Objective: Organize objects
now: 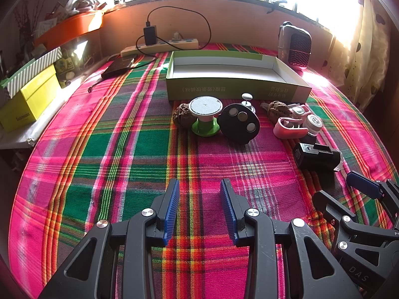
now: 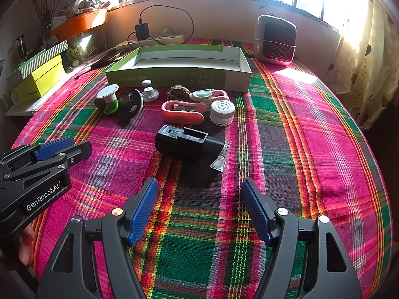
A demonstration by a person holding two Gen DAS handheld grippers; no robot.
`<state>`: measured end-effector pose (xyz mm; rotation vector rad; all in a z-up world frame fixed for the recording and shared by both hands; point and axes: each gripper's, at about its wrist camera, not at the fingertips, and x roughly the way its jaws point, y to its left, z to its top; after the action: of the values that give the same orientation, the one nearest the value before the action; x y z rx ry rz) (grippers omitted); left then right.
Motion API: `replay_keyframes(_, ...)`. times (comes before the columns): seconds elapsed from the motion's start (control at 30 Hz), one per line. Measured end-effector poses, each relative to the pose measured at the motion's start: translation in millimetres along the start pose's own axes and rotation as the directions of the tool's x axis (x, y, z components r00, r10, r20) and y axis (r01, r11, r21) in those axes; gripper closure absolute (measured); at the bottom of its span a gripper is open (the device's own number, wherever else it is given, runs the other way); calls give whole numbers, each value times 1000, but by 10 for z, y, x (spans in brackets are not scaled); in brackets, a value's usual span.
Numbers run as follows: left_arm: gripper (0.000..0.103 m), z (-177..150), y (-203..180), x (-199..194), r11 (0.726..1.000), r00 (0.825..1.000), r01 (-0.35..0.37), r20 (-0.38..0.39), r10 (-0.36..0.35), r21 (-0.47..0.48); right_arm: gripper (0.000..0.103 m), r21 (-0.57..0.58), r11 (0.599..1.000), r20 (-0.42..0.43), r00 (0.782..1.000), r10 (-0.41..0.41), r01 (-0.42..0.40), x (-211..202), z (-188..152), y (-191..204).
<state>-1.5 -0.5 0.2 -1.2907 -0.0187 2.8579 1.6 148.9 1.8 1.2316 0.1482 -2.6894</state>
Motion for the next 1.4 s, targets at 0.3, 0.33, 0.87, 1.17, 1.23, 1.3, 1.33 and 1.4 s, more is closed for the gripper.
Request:
replay_keyframes(0.3,71,0,-1,0,1000,1000,0,0,0,0,33,0,1000,0,1000,0,0,4,-3,0)
replay_keyframes(0.33,71,-1,0,0,1000,1000,0,0,0,0,33,0,1000,0,1000,0,0,4,-3,0)
replay_keyframes(0.87,71,-1,-2,0,1000,1000,-1,0,1,1,33,-6,1000,-2,1000,6,-6,-5,-10,-8)
replay_keyframes(1.17,71,-1,-1,0,1000,1000,-1,0,1,1,33,-16,1000,-6,1000,12,-12,9,6,22)
replay_keyframes(1.23,71,-5,0,-4,1000,1000,4,-1,-4,10,33,-34,999,-15,1000,21,-22,11,24,22)
replay_keyframes(1.3,71,-6,12,-4,1000,1000,16,-3,-16,22,33,-66,997,-20,999,27,-28,2,34,15)
replay_keyframes(1.33,71,8,30,-16,999,1000,25,-4,-25,27,33,-76,997,-20,999,30,-31,-4,42,-7)
replay_keyframes(1.4,71,4,51,-25,999,999,34,-5,-33,38,33,-79,996,-14,999,45,-46,-26,68,-73)
